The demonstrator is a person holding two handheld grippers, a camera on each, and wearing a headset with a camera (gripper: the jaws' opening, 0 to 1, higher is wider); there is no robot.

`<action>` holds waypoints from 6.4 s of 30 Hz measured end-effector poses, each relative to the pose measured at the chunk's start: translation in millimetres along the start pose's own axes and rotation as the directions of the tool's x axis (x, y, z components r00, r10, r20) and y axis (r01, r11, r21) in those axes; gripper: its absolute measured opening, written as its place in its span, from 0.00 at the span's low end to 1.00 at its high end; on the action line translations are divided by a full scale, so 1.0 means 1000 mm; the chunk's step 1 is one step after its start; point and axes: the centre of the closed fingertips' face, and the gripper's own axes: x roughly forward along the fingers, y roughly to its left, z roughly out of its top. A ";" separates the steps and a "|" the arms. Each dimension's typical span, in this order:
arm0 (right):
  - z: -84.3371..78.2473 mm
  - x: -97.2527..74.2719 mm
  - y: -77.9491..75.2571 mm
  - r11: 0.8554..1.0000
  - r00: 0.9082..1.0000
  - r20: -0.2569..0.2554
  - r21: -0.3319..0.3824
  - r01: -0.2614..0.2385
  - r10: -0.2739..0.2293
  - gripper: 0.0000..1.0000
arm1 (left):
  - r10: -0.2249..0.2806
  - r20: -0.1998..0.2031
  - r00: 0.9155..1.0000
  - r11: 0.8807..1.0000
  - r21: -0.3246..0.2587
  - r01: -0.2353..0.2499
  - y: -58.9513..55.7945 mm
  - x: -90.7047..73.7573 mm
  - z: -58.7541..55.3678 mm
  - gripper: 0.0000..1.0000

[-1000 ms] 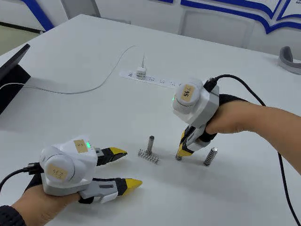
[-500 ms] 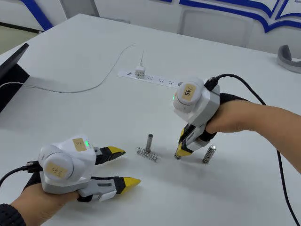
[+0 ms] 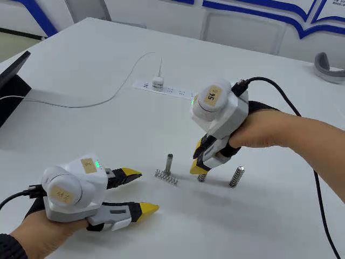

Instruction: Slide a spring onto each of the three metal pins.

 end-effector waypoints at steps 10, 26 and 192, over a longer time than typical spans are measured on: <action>0.009 0.018 0.013 0.999 0.999 0.026 0.033 -0.037 0.036 0.19 | 0.000 -0.001 1.000 1.000 -0.001 0.000 0.000 0.000 0.000 0.47; 0.011 0.044 0.017 0.995 0.998 0.032 0.085 -0.052 0.050 0.15 | 0.000 -0.005 1.000 1.000 -0.007 0.000 0.001 0.000 -0.002 0.46; 0.041 -0.022 0.091 0.966 0.985 0.075 -0.222 -0.134 0.154 0.13 | -0.131 0.061 0.989 0.989 0.073 0.127 -0.049 0.008 0.036 0.10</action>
